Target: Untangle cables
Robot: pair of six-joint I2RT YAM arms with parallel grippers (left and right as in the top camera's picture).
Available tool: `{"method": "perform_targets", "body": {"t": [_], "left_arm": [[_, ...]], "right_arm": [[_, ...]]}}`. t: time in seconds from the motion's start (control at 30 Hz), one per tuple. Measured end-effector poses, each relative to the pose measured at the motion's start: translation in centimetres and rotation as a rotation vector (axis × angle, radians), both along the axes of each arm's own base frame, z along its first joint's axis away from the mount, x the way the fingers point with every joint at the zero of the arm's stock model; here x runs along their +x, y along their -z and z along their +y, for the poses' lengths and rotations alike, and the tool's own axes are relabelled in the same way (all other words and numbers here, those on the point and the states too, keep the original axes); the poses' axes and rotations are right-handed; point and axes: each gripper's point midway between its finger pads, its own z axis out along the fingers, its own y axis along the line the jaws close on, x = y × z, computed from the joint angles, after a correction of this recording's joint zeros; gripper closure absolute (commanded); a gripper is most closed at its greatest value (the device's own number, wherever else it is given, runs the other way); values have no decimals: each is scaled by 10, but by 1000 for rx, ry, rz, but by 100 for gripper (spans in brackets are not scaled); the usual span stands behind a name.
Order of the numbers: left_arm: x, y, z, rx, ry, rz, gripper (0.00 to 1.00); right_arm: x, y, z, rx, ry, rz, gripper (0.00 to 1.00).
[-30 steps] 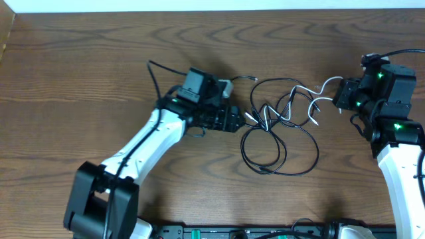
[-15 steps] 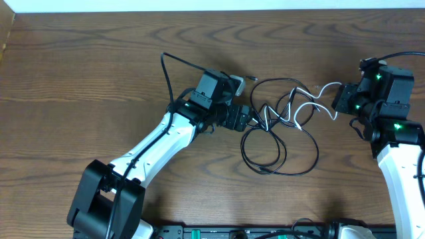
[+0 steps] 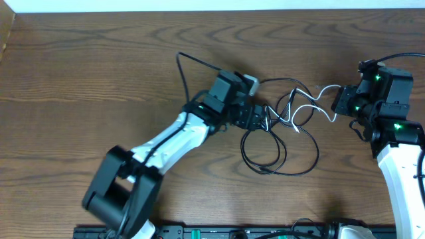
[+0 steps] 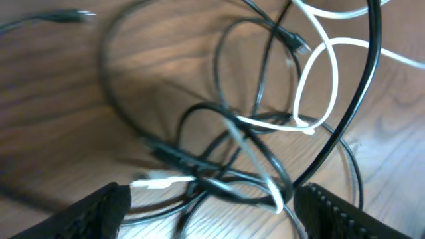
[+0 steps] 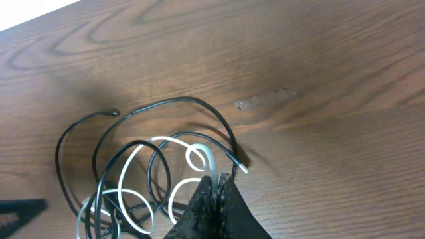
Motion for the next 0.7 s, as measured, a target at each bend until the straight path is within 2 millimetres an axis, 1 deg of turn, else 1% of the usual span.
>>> {"method": "perform_targets", "body": {"t": [0.03, 0.13, 0.2, 0.27, 0.3, 0.4, 0.43, 0.47, 0.5, 0.7], "left_arm": [[-2, 3, -6, -10, 7, 9, 25], [-5, 8, -19, -41, 17, 23, 45], [-8, 10, -24, -50, 20, 34, 53], [-11, 13, -26, -53, 20, 54, 66], [-11, 15, -26, -56, 14, 67, 68], [-12, 18, -26, -56, 10, 79, 69], [-12, 18, -27, -58, 9, 83, 74], [-12, 17, -27, -60, 8, 86, 81], [-13, 17, -27, -62, 9, 89, 91], [-16, 17, -28, -77, 17, 111, 93]], "right_arm": [[0, 0, 0, 0, 0, 0, 99], [0, 0, 0, 0, 0, 1, 99], [0, 0, 0, 0, 0, 1, 99], [0, 0, 0, 0, 0, 1, 99], [0, 0, 0, 0, 0, 1, 99], [0, 0, 0, 0, 0, 1, 99], [0, 0, 0, 0, 0, 1, 99], [0, 0, 0, 0, 0, 1, 99], [0, 0, 0, 0, 0, 1, 99], [0, 0, 0, -3, 1, 2, 99]]}}
